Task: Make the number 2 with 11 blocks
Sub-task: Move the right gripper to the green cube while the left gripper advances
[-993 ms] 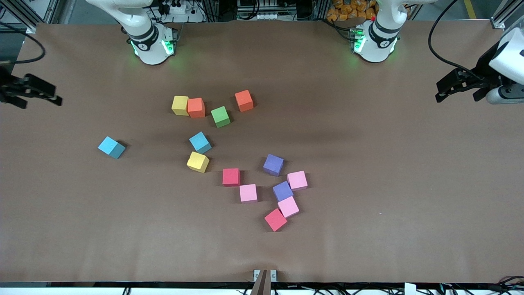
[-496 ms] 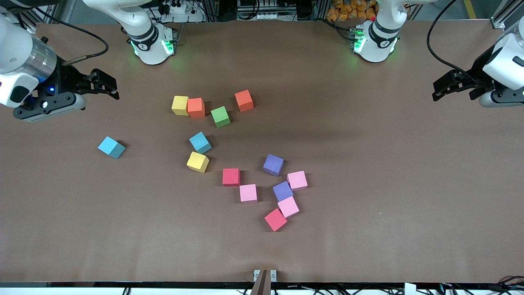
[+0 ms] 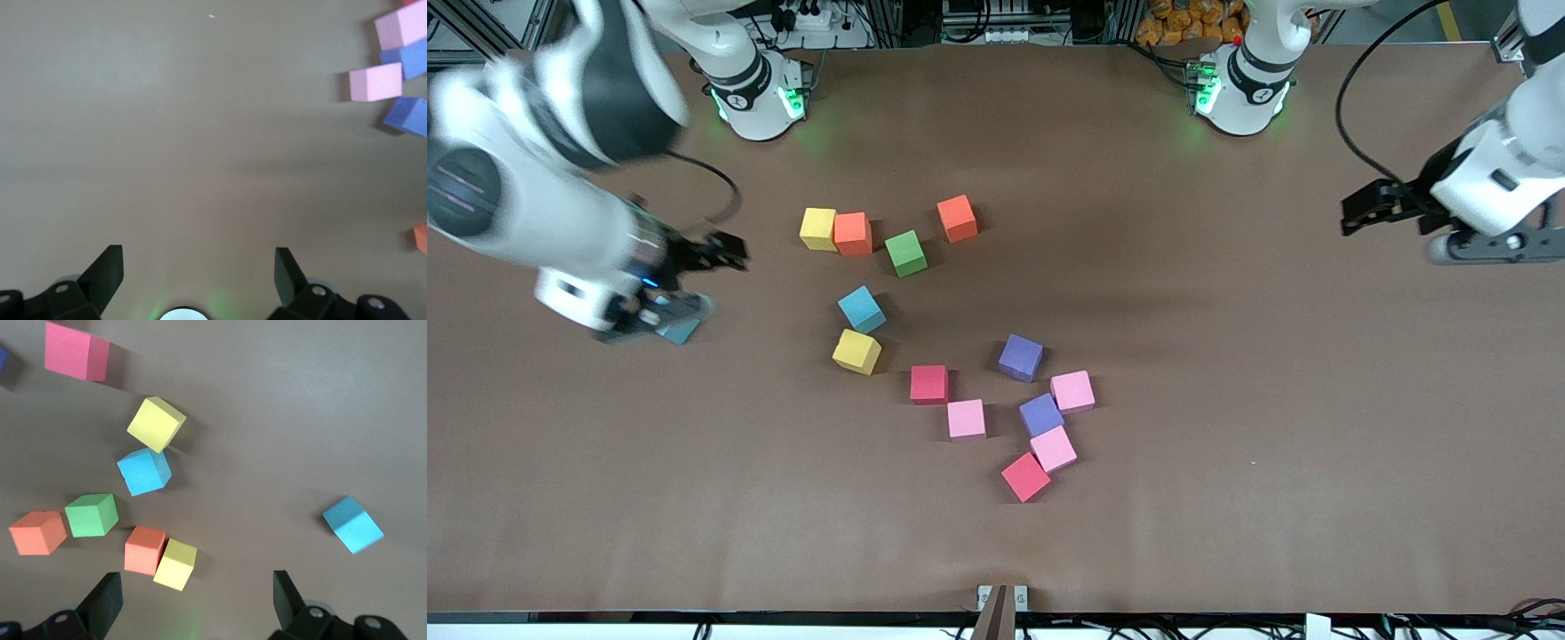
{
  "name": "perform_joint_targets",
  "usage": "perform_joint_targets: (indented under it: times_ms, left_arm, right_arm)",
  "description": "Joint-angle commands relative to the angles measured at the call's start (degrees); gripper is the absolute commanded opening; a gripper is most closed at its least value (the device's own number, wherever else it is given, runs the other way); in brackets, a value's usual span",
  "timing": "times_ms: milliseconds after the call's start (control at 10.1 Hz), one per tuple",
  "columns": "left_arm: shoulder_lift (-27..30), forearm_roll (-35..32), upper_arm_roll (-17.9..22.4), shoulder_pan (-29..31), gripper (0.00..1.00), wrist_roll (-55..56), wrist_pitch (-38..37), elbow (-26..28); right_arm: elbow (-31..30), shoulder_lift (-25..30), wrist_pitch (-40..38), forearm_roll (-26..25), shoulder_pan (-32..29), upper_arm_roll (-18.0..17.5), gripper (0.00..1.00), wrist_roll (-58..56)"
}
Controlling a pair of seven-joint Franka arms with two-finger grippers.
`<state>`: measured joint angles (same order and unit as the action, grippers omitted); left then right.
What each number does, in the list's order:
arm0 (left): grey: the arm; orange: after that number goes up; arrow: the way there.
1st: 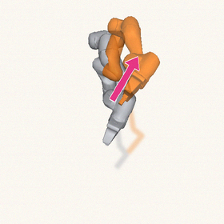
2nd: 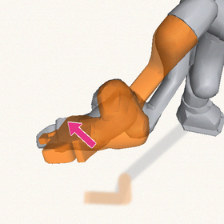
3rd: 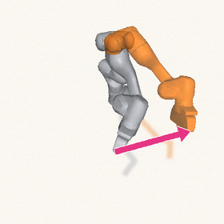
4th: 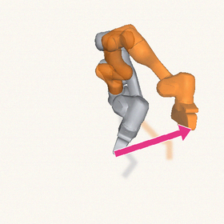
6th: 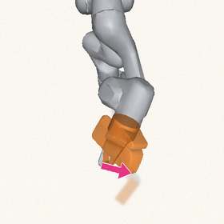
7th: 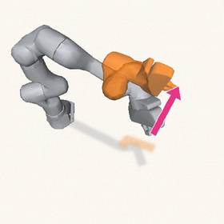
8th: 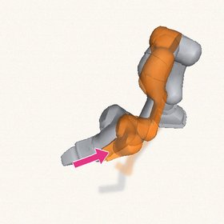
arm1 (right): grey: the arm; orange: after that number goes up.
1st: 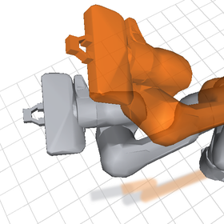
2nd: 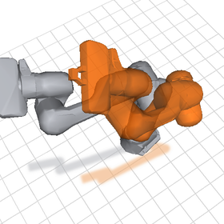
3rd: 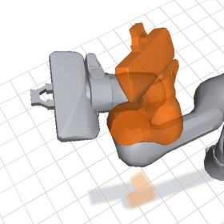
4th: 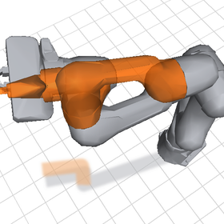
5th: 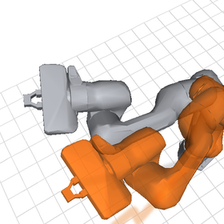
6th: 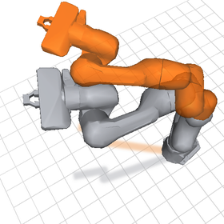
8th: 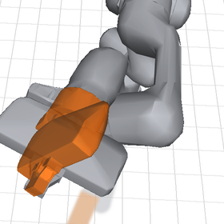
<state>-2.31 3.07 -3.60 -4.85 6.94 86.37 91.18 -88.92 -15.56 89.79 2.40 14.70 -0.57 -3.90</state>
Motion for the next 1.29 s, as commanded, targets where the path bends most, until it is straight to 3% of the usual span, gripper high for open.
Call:
perform_joint_targets:
  times_ms: [0,397,695,894,993,1192]
  left_arm:
    - [-1.99,2.11,-2.72,-1.38,1.0,-1.14,-0.76,0.31]
    - [-6.56,1.06,-3.44,-1.3,1.0,-1.23,0.29,-0.04]
    - [-7.88,1.06,-3.35,-1.3,1.0,-1.23,1.61,-0.04]
    - [-7.53,1.06,-3.43,-1.12,1.0,-1.23,1.52,-0.21]
    - [-7.18,1.06,-3.44,-1.21,1.0,-1.23,1.52,-0.21]
    - [-7.44,1.06,-3.44,-1.47,1.0,-1.14,1.78,-0.56]
  right_arm:
    - [-2.74,1.41,1.7,-0.82,2.08,-0.22,1.0,0.73]
    - [-16.61,5.88,17.06,5.59,6.98,-0.48,1.0,0.82]
    - [-20.66,6.5,22.25,5.6,13.74,-0.57,1.0,2.49]
    - [-23.04,6.59,24.28,5.07,21.3,-0.48,1.0,9.92]
    - [-26.88,7.2,28.21,4.81,24.81,-0.48,1.0,11.88]
    - [-38.29,9.57,40.93,2.01,25.64,-1.01,1.0,11.73]
